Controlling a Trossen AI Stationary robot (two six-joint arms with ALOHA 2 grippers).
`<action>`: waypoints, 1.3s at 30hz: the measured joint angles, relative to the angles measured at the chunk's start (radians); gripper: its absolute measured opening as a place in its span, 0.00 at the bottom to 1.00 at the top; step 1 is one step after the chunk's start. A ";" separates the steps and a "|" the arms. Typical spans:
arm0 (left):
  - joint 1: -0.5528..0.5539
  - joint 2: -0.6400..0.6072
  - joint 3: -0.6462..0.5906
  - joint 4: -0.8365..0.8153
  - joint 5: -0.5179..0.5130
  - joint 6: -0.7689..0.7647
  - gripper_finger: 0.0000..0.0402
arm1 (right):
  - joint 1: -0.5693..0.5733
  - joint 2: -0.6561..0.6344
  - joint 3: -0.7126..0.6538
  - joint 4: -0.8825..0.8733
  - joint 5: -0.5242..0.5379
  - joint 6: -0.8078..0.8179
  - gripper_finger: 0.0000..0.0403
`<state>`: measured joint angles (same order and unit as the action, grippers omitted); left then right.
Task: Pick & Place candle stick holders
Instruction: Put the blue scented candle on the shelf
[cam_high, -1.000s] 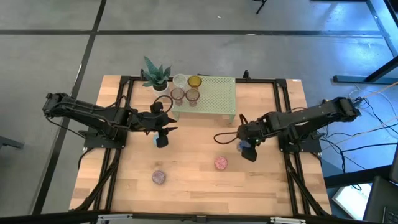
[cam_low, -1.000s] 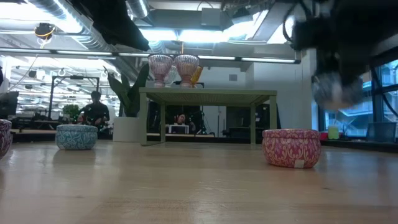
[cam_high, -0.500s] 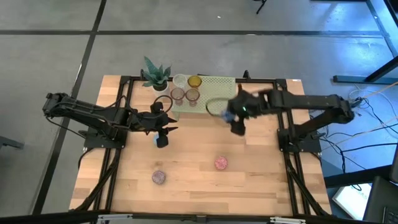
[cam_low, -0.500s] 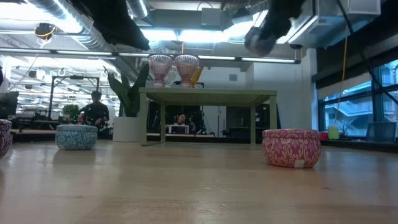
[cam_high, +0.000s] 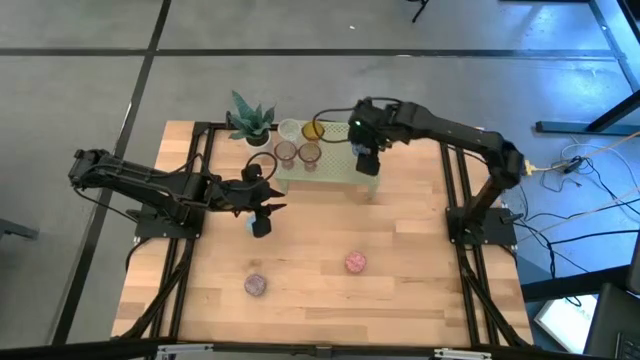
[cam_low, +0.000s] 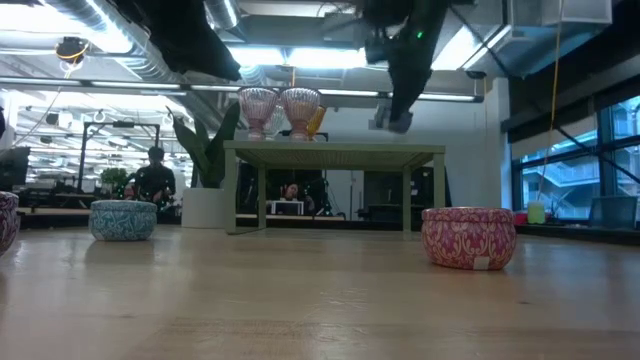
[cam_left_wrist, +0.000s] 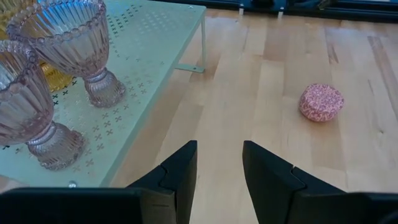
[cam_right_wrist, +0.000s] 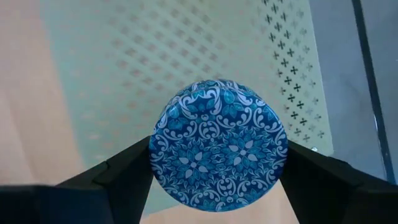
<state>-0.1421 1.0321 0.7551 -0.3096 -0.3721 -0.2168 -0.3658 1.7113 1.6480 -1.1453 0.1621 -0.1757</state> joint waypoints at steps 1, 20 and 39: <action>0.000 0.000 0.000 0.000 0.000 -0.005 0.31 | -0.016 0.019 0.008 -0.001 -0.003 -0.016 0.77; 0.000 0.000 0.000 -0.001 0.000 -0.006 0.31 | -0.115 0.108 0.023 -0.023 -0.038 -0.118 0.77; 0.000 0.000 0.000 -0.002 0.000 -0.007 0.31 | -0.108 0.119 0.024 -0.006 0.030 -0.120 0.77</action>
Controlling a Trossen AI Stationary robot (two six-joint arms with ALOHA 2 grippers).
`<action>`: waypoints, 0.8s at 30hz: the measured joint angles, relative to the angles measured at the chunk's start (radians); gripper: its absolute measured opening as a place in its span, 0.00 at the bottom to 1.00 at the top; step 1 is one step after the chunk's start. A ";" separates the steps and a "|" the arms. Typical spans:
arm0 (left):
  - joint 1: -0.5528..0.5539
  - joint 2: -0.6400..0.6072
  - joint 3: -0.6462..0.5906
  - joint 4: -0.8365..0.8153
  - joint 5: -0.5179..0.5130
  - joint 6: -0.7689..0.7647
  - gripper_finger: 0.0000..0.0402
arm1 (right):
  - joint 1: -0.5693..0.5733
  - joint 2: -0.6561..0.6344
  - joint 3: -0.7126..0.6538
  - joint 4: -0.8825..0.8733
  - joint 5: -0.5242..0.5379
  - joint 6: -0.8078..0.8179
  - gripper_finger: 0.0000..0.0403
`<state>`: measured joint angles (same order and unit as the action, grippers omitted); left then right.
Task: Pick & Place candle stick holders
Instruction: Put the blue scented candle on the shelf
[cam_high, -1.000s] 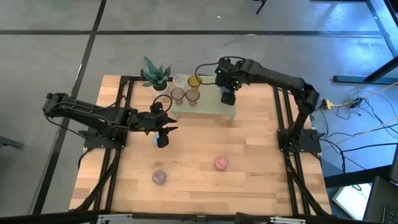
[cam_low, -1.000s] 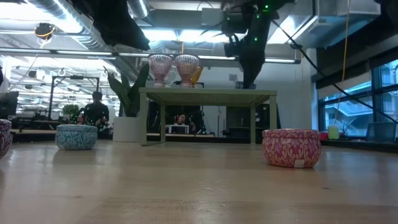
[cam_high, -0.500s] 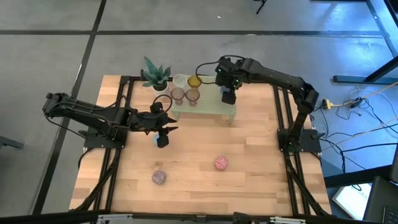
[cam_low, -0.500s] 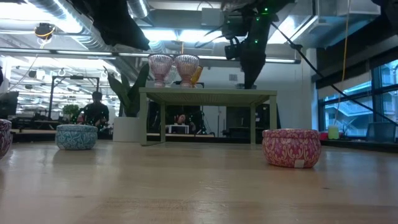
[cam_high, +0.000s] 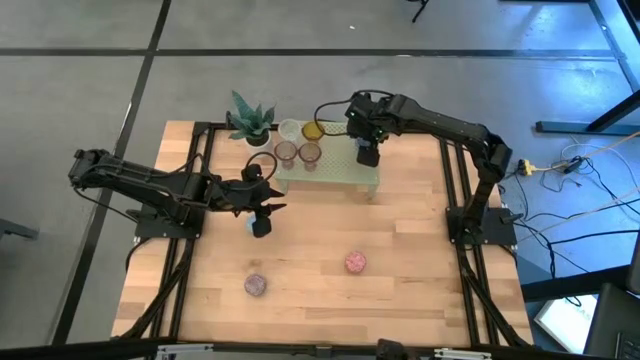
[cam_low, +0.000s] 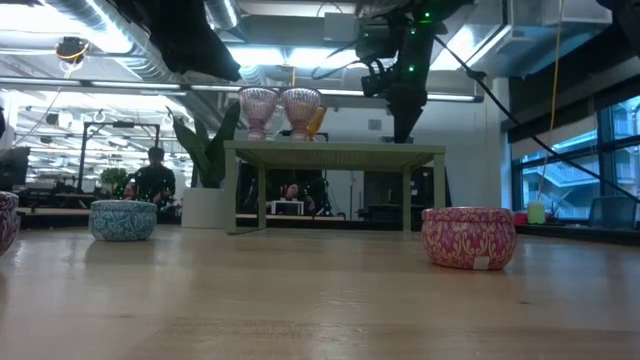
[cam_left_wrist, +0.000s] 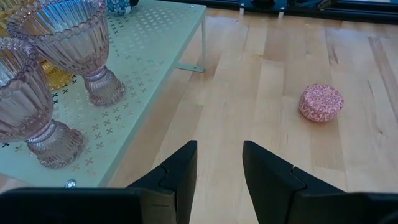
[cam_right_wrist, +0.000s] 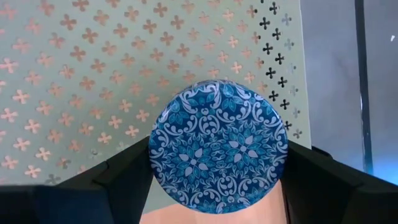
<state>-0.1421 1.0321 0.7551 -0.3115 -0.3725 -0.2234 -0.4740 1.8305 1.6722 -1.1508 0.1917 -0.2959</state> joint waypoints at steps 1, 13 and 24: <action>0.000 0.000 0.000 0.000 0.000 0.000 0.31 | 0.000 0.000 0.000 -0.001 0.000 0.005 0.77; 0.000 0.000 0.000 0.000 0.000 0.000 0.31 | 0.000 0.000 -0.001 -0.001 0.000 0.024 0.77; 0.000 0.000 0.000 0.000 0.000 0.000 0.31 | 0.001 0.004 -0.003 0.061 -0.036 0.088 0.77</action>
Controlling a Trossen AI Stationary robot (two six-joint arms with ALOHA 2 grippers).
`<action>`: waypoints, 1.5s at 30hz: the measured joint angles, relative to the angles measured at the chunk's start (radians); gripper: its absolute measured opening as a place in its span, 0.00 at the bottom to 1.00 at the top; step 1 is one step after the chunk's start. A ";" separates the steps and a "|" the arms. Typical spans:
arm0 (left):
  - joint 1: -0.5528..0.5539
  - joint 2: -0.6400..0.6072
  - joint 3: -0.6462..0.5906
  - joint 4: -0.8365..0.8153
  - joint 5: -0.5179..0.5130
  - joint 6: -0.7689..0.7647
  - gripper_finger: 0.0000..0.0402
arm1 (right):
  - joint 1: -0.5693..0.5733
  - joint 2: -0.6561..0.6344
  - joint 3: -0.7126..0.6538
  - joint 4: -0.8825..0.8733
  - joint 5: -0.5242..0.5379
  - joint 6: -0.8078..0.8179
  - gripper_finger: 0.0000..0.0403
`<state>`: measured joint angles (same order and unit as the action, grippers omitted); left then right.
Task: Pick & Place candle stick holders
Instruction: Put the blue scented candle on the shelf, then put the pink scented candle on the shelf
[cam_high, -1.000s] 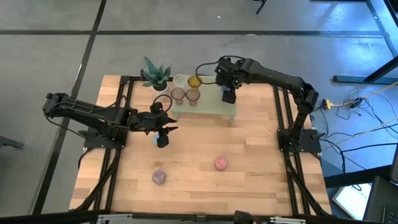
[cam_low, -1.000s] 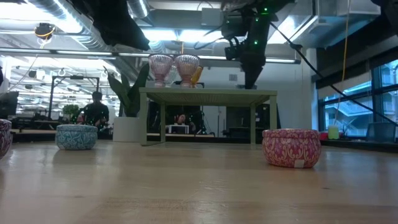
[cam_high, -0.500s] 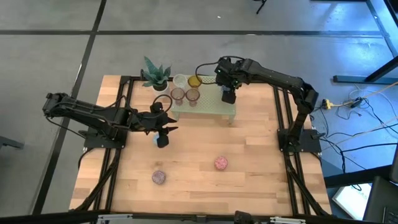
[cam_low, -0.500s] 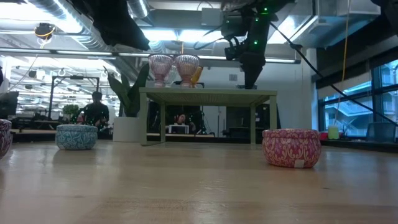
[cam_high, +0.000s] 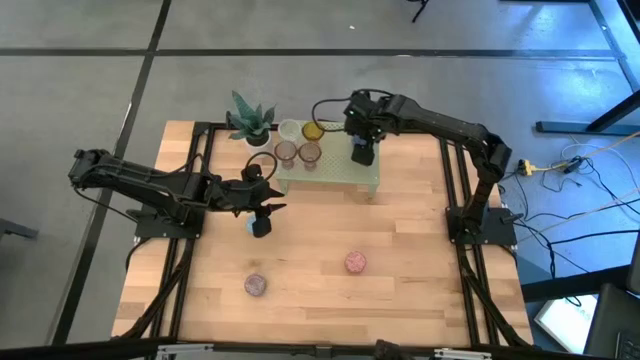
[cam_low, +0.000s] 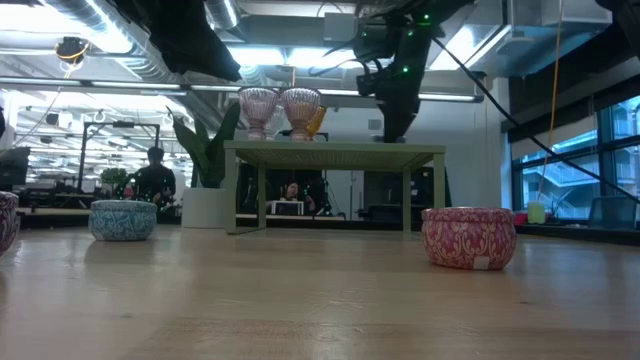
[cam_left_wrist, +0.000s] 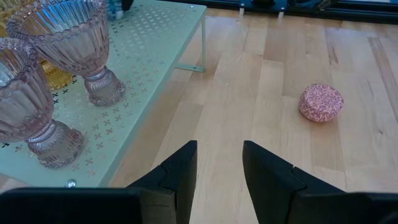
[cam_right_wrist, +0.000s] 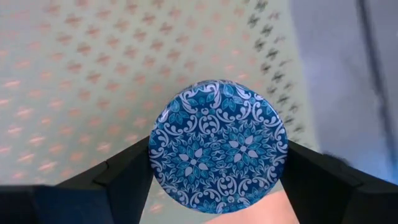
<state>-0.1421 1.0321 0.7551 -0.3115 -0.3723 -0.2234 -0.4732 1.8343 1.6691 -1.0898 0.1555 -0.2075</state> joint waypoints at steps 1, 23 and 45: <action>0.000 0.000 0.000 0.000 0.000 0.000 0.31 | 0.000 -0.001 0.000 -0.015 -0.022 0.014 0.77; 0.000 0.000 0.000 0.000 0.000 0.000 0.31 | 0.012 0.000 -0.001 -0.029 -0.017 -0.063 0.89; 0.000 0.000 0.000 0.000 0.000 -0.002 0.31 | 0.033 -0.002 0.094 -0.200 0.060 -0.062 0.89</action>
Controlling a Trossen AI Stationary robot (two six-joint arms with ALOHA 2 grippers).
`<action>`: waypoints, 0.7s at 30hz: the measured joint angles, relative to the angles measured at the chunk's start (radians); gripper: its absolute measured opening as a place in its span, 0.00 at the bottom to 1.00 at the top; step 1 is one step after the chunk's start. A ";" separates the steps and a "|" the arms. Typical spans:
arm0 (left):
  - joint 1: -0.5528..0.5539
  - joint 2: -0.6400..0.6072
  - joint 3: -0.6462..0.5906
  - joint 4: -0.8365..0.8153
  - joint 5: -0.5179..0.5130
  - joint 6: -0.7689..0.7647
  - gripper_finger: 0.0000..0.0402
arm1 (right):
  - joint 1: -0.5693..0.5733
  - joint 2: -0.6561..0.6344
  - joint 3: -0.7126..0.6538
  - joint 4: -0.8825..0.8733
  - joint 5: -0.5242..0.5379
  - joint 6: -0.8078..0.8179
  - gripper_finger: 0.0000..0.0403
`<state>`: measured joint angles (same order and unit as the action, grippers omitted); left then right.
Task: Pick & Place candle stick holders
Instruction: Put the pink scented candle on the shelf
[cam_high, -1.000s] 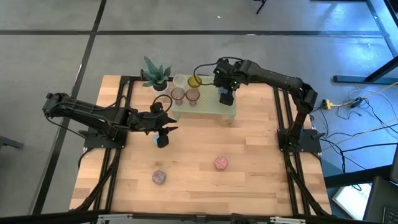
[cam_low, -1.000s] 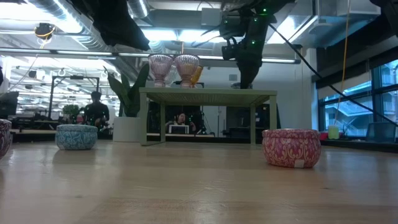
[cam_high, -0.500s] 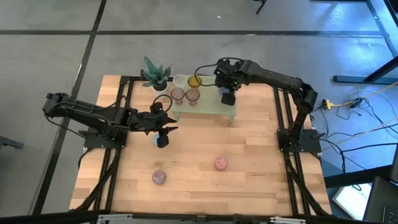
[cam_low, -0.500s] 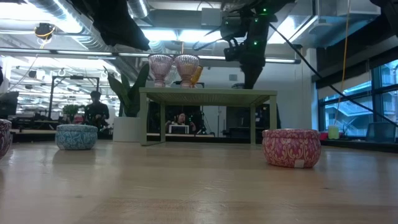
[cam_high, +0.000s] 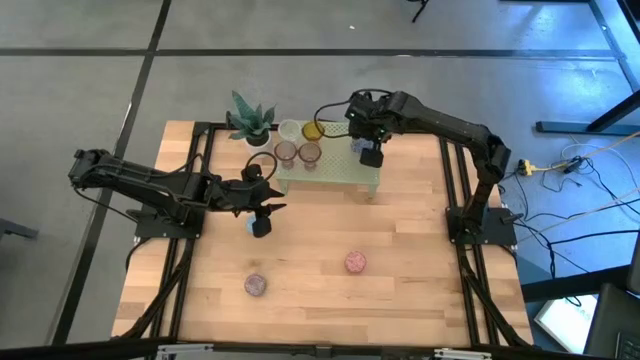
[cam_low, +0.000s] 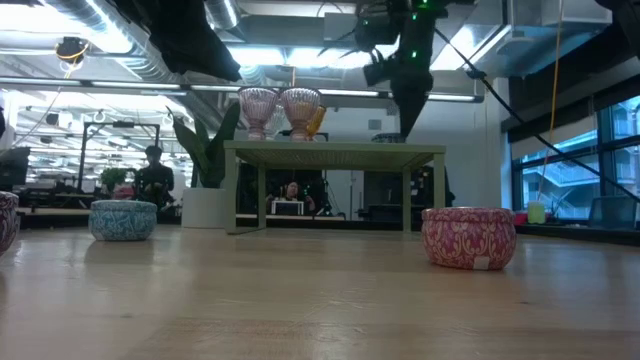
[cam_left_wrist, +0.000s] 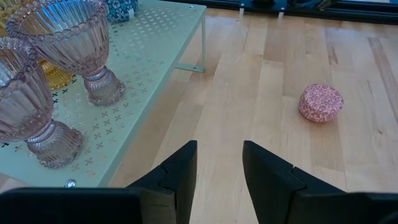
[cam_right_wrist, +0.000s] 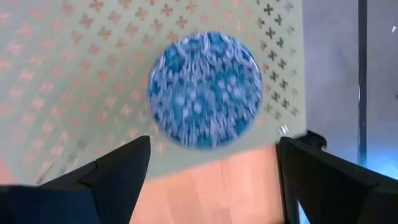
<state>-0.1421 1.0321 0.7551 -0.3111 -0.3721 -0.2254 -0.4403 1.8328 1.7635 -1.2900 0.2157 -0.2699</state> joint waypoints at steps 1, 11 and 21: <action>0.000 0.000 0.000 0.000 0.000 -0.001 0.31 | 0.002 0.000 0.024 -0.033 0.000 0.000 0.89; 0.000 0.000 0.000 0.000 0.000 0.000 0.31 | 0.119 -0.002 0.235 -0.286 -0.116 0.106 0.89; 0.000 0.000 0.000 0.000 0.000 0.003 0.31 | 0.398 -0.007 0.221 -0.281 -0.290 0.292 0.89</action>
<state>-0.1424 1.0321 0.7551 -0.3110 -0.3721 -0.2229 -0.0419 1.8259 1.9840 -1.5710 -0.0745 0.0217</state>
